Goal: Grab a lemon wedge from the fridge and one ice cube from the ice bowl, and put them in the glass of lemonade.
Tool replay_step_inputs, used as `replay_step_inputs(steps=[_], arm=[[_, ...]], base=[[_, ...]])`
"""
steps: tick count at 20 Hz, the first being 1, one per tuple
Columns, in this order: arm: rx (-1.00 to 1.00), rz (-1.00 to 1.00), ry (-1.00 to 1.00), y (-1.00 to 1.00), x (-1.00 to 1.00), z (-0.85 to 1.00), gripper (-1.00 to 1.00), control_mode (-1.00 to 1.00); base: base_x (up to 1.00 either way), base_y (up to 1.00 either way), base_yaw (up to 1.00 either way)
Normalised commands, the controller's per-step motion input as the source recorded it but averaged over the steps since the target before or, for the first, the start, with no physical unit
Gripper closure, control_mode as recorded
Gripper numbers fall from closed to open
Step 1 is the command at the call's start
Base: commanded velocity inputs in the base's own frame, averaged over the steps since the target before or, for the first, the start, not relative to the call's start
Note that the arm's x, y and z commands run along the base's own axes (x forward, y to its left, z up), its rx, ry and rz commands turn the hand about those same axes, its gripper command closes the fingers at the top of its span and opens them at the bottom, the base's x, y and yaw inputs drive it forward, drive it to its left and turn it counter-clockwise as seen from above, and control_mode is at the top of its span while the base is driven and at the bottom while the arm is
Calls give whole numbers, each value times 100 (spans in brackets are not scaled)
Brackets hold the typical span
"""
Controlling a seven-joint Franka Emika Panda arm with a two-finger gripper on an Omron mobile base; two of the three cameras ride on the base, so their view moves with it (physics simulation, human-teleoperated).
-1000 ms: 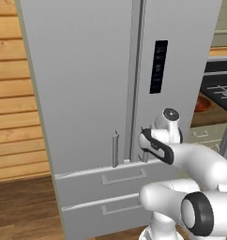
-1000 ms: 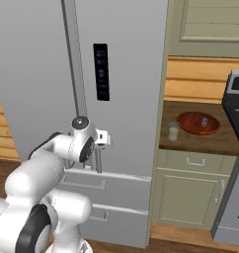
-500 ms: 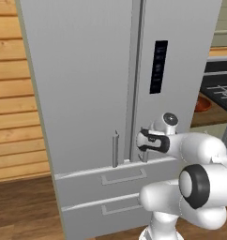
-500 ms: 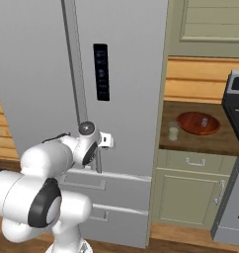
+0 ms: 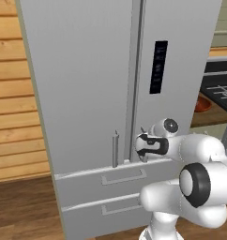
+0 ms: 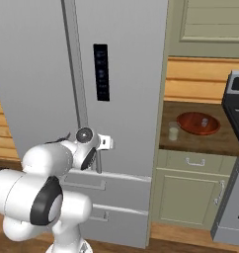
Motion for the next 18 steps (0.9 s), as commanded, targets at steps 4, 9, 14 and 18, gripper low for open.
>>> replay_step_inputs(steps=[4,9,14,18], arm=[[0,1,0,0,65,-3,100,-100],[-1,0,2,-13,60,3,100,-100],[0,-3,2,-68,2,7,100,-100],[1,-11,0,-98,-18,1,100,-100]], base=[[0,0,0],[0,0,0],[0,0,0],[0,0,0]])
